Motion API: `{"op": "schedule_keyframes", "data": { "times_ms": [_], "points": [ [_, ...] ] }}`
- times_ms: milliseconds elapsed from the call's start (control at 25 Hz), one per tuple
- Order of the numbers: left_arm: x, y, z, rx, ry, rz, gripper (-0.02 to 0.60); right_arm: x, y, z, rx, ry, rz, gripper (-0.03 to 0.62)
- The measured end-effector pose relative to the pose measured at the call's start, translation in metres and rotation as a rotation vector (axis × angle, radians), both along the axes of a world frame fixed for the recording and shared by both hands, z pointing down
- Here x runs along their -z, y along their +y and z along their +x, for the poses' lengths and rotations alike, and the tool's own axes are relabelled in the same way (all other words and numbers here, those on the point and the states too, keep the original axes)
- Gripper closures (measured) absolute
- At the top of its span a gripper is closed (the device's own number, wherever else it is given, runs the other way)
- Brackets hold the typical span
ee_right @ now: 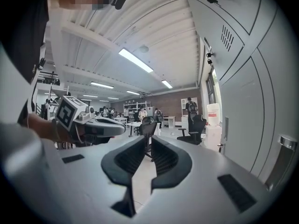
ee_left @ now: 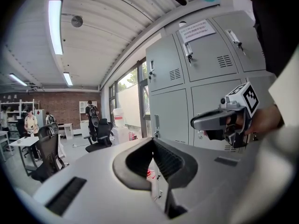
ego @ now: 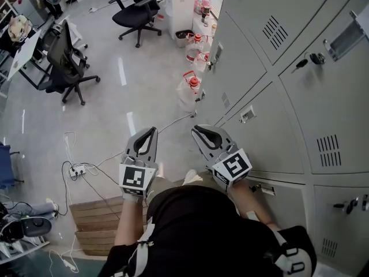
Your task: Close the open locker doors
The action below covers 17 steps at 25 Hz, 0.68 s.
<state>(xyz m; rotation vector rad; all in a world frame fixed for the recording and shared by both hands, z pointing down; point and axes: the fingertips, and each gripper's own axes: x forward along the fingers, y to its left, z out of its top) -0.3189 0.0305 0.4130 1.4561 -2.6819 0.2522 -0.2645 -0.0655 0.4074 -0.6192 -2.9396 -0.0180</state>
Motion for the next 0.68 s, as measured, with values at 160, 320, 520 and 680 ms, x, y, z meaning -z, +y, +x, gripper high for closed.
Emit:
{"op": "schedule_keyframes", "data": {
  "times_ms": [160,320,520,680],
  "points": [
    [-0.002,0.010,-0.004,-0.001,0.006,-0.002,0.574,0.000,0.009,-0.006,0.000,0.003,0.005,0.545],
    [-0.002,0.021,-0.011,-0.001,0.009,-0.002,0.574,0.001,0.020,-0.013,-0.003,0.007,0.011,0.545],
    [0.002,0.034,-0.023,-0.009,0.012,0.001,0.574,0.005,0.032,-0.023,-0.012,0.008,0.009,0.545],
    [0.004,0.044,-0.032,-0.013,0.010,-0.005,0.574,0.007,0.041,-0.031,-0.021,0.010,0.002,0.545]
  ]
}}
